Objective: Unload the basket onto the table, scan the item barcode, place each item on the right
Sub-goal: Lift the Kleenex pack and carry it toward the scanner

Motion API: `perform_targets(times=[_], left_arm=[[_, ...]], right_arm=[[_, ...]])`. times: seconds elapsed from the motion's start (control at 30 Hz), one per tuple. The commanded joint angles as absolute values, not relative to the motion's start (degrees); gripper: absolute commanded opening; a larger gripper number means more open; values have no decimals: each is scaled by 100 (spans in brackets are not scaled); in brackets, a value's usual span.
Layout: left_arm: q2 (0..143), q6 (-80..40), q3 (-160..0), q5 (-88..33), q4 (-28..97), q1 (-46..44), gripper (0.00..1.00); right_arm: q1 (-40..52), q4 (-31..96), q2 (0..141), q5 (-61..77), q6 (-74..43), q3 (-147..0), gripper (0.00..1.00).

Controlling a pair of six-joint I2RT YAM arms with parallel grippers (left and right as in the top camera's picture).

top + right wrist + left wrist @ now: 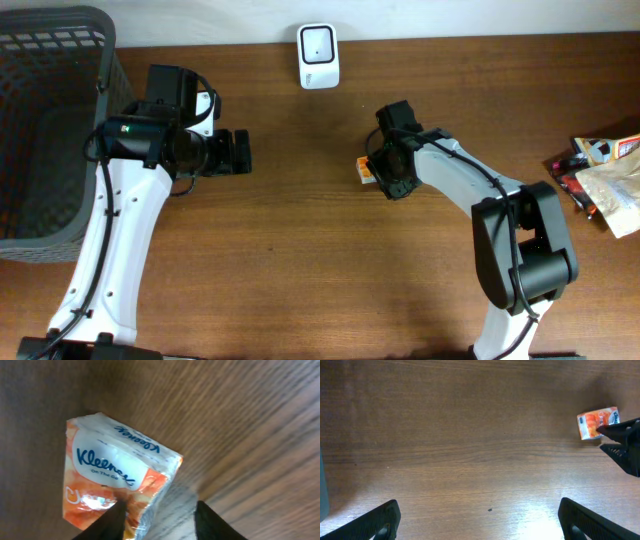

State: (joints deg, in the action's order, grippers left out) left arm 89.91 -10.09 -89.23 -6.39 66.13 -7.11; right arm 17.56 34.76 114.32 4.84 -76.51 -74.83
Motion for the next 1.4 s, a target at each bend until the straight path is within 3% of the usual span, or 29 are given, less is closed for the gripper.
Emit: perform_targets(times=[0.0, 0.1, 0.3, 0.4, 0.53, 0.7, 0.8, 0.87, 0.93, 1.1, 1.27, 1.37], left_arm=[[8993, -937, -8910, -600, 6602, -720, 99], [8993, -937, -8910, -600, 6602, -720, 99], [8993, -937, -8910, -600, 6602, -720, 99], [8993, -937, -8910, -600, 6602, -720, 99], [8993, -937, -8910, -600, 6602, -720, 99], [8993, -937, -8910, -600, 6602, -720, 99], [8993, -937, -8910, -600, 6602, -720, 99], [8993, -937, -8910, -600, 6602, -720, 99], [8993, -937, -8910, -600, 6602, -720, 99], [8993, -937, -8910, -600, 6602, -720, 99], [8993, -937, -8910, -600, 6602, -720, 99], [8993, -937, -8910, -600, 6602, -720, 99]], right_arm=[[1721, 3441, 11889, 370, -7675, -7413, 34], [1669, 3437, 11887, 368, -7592, -7415, 4], [1253, 3197, 11874, 952, -6530, -7422, 4], [1004, 2294, 11826, 2115, -4871, -7424, 4], [460, 851, 11725, 4827, -3183, -7432, 4], [-73, -690, 11725, 8097, -2298, -7432, 4], [-154, -1026, 11725, 8801, -2318, -7432, 4], [-207, -707, 11743, 7870, -2692, -7430, 27], [-89, 244, 11740, 5841, -2823, -7430, 34], [427, 1841, 11740, 2718, -3011, -7745, 41], [993, 3592, 11749, 1046, -3175, -9380, 46], [1201, 3518, 11830, 635, -3618, -9531, 48]])
